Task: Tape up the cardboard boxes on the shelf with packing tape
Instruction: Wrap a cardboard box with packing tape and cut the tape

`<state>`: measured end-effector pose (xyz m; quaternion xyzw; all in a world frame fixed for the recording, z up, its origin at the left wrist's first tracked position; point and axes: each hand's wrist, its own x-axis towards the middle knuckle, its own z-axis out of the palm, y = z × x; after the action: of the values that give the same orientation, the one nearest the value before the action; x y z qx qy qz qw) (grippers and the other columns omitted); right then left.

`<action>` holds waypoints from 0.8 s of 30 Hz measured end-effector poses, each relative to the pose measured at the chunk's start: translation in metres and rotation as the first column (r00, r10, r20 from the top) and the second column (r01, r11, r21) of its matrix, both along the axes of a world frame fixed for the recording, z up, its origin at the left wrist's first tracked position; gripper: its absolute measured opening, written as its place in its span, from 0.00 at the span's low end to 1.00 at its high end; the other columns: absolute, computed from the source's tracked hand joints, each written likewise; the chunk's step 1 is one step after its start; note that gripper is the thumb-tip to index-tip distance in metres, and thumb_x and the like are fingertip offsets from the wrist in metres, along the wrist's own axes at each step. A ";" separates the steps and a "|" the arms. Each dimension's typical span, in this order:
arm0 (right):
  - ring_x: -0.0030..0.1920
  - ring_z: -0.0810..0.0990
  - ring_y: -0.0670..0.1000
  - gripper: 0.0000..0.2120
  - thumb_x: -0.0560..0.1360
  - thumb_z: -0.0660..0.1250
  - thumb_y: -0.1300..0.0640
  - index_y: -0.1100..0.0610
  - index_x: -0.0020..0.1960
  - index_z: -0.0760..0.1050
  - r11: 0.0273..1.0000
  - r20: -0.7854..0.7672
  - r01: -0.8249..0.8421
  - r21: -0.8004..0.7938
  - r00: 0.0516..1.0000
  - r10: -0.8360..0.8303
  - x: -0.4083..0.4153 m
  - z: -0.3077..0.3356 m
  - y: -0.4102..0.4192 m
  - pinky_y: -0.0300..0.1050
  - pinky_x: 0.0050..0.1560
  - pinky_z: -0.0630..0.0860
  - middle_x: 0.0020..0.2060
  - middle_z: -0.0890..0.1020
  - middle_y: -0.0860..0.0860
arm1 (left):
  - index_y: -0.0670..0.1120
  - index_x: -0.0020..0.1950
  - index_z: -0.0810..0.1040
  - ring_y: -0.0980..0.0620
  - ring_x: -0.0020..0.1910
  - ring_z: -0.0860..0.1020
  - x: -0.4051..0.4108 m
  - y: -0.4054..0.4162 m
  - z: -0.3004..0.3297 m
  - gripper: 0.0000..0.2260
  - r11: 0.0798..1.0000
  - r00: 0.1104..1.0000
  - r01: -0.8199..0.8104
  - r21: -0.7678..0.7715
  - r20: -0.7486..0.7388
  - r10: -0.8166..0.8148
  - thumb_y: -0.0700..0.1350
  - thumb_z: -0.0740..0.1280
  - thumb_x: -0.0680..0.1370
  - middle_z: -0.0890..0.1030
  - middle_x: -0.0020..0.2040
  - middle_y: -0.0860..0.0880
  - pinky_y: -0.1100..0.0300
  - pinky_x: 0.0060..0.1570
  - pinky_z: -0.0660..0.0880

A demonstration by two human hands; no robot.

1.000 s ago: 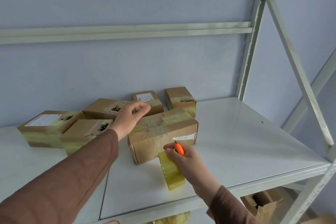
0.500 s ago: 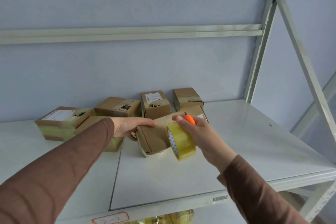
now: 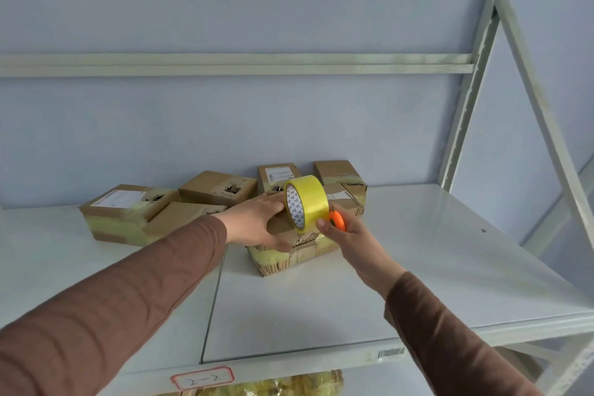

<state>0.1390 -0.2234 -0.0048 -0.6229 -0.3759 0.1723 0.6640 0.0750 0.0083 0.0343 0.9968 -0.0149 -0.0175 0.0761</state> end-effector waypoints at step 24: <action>0.48 0.84 0.56 0.18 0.76 0.75 0.50 0.60 0.59 0.78 0.980 -0.309 0.155 -0.127 0.932 -0.187 -0.026 -0.004 -0.035 0.52 0.52 0.78 0.49 0.85 0.60 | 0.61 0.66 0.80 0.57 0.63 0.81 0.014 0.013 -0.001 0.16 0.528 0.967 -0.234 -0.816 -0.252 0.040 0.47 0.70 0.81 0.83 0.64 0.54 0.65 0.60 0.77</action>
<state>0.1128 -0.2588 -0.0091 -0.6497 -0.1986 0.2309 0.6966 0.0886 0.0211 0.0336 0.8284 0.0650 -0.1034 0.5467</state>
